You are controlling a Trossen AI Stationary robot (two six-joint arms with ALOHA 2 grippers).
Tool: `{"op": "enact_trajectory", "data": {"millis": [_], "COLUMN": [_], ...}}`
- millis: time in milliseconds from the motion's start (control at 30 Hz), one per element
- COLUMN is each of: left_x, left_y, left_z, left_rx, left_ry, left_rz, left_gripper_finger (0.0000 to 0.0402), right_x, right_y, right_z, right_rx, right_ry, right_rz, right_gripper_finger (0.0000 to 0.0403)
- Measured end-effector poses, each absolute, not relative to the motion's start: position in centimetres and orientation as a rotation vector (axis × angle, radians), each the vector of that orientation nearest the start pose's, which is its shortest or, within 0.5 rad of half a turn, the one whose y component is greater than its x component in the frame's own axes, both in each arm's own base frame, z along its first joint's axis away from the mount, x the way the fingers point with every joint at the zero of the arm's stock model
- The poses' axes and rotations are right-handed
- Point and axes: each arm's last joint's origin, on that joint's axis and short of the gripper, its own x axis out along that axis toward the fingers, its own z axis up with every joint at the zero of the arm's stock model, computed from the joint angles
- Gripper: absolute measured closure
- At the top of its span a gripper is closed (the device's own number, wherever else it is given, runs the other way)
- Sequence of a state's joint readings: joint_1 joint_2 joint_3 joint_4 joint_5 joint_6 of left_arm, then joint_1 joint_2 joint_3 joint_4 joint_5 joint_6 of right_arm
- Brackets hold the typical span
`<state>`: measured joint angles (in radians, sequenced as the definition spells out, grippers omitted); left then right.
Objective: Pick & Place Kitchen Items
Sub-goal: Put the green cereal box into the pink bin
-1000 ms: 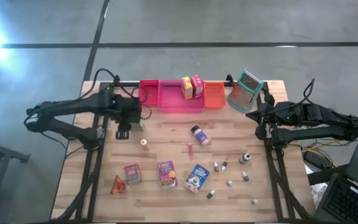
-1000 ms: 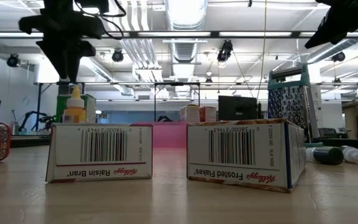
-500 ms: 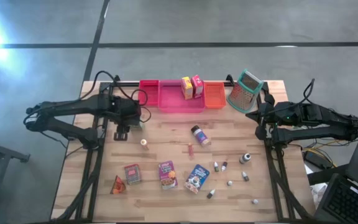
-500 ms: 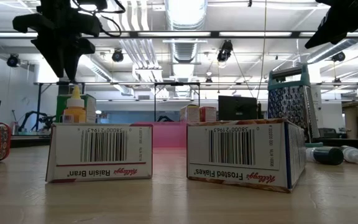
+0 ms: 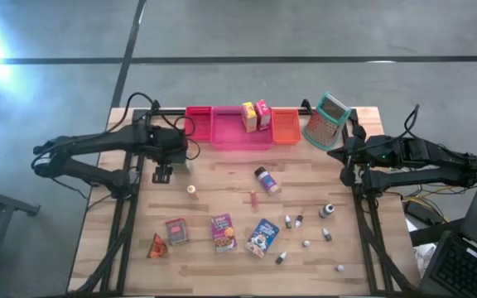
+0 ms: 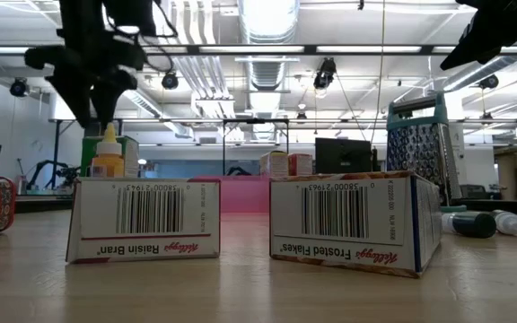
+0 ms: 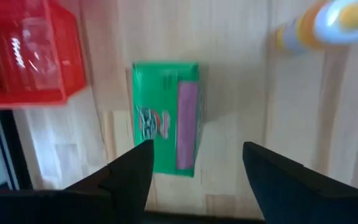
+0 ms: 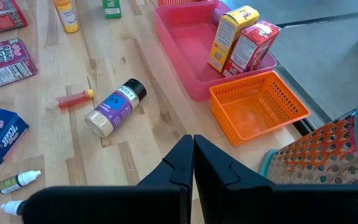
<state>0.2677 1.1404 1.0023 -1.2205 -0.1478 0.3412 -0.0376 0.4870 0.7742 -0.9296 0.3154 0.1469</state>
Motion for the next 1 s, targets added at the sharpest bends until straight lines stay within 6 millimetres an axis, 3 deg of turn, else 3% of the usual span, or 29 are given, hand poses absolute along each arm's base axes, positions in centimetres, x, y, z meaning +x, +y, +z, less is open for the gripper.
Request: {"op": "enact_trajectory", "data": {"millis": [533, 1000], "left_x": [17.3, 17.8], "left_y": [6.6, 6.7], "left_z": [25.8, 27.7], "left_rx": [0.260, 0.258], "left_ry": [1.402, 1.324], "left_rz": [0.118, 0.103], "left_gripper_finger": [0.0157, 0.0159], "right_x": [8.1, 8.1], "right_y": [-1.2, -1.2], "right_z": [29.7, 29.7], "right_rx": [0.050, 0.051], "right_ry": [0.613, 0.613], "right_rz": [-0.386, -0.387], "right_gripper_finger": [0.0394, 0.0394]}}
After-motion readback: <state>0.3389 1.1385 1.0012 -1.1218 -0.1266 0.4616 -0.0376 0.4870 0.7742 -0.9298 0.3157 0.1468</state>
